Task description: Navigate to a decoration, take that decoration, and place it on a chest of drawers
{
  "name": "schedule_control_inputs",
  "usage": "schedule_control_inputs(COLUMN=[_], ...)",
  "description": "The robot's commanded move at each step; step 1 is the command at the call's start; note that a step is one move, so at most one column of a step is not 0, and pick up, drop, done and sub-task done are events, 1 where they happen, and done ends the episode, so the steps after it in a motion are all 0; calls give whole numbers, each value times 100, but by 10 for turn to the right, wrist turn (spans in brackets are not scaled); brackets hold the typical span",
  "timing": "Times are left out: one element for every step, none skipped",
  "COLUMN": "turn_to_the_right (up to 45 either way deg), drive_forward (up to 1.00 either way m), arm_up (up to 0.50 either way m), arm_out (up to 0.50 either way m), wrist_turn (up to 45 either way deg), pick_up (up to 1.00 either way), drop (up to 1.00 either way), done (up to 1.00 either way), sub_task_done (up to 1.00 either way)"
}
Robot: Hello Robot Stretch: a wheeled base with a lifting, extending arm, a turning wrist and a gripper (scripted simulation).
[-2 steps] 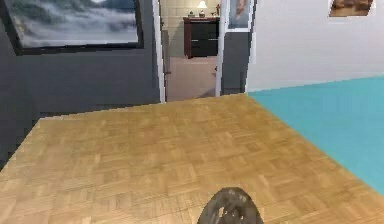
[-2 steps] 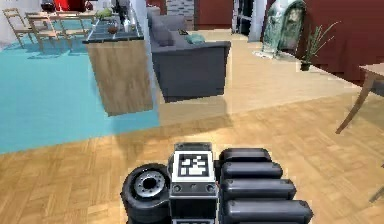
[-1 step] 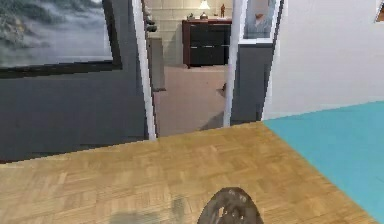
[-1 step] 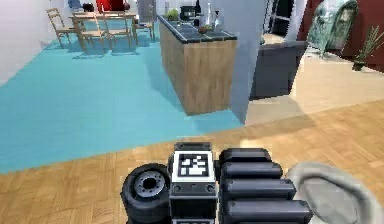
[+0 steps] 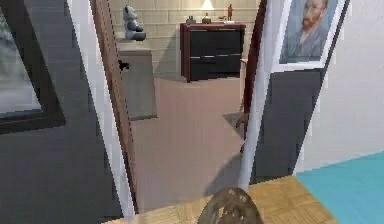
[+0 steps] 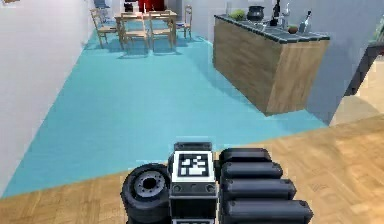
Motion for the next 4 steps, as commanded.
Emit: schedule_control_inputs(turn_to_the_right=[0, 0, 180, 0], drive_forward=[100, 90, 0, 95], arm_up=[0, 0, 0, 0], arm_out=[0, 0, 0, 0], wrist_turn=[0, 0, 0, 0], pick_up=[0, 0, 0, 0], drop=[0, 0, 0, 0], done=[0, 0, 0, 0], sub_task_done=[0, 0, 0, 0])
